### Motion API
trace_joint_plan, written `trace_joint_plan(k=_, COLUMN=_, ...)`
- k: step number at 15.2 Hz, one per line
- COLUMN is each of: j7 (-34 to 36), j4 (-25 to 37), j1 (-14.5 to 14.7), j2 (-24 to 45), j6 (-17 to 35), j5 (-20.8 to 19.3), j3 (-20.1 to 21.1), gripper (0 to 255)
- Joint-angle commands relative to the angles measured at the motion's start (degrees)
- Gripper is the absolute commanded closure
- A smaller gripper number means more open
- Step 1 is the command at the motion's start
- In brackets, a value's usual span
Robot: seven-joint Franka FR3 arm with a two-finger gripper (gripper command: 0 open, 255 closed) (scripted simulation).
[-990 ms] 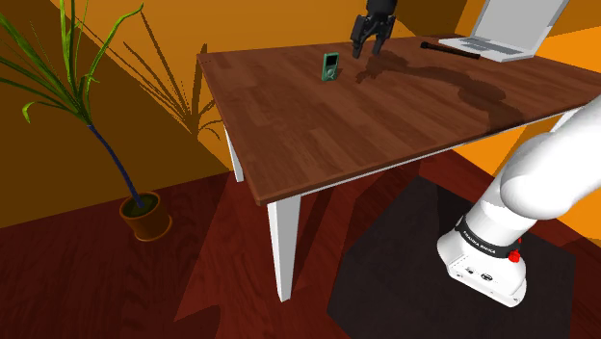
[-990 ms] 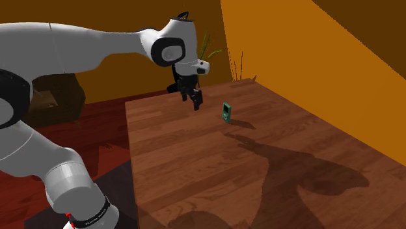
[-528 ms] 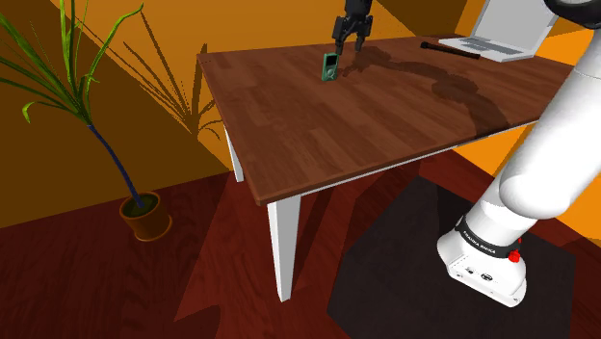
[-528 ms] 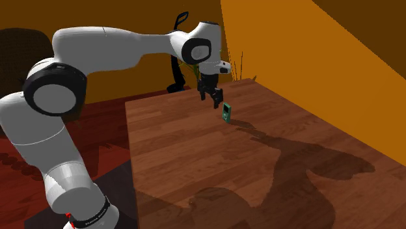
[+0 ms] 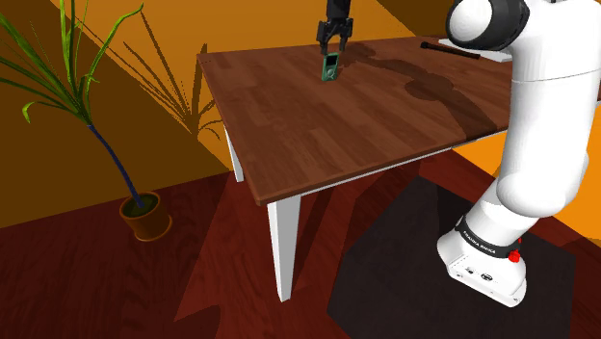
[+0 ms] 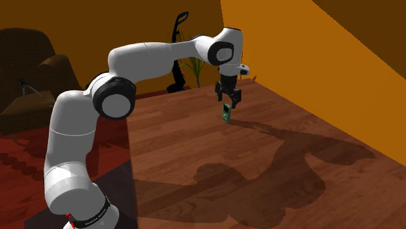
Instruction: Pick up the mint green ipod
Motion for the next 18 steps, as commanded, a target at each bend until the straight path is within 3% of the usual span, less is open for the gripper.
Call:
trace_joint_plan(k=1, j7=-0.04, j4=0.3, j1=-0.04, j2=0.96, j6=0.54, j5=-0.01, j3=0.02, gripper=0)
trace_joint_plan(k=8, j7=-0.05, j4=-5.73, j1=0.32, j2=-0.13, j6=5.48, j5=-0.15, j3=0.03, gripper=0)
trace_joint_plan(k=9, j7=-0.08, j4=-5.74, j1=0.29, j2=-0.16, j6=5.46, j5=-0.15, j3=0.02, gripper=255)
trace_joint_plan(k=18, j7=-0.05, j4=-5.72, j1=0.32, j2=-0.12, j6=5.48, j5=-0.15, j3=0.03, gripper=255)
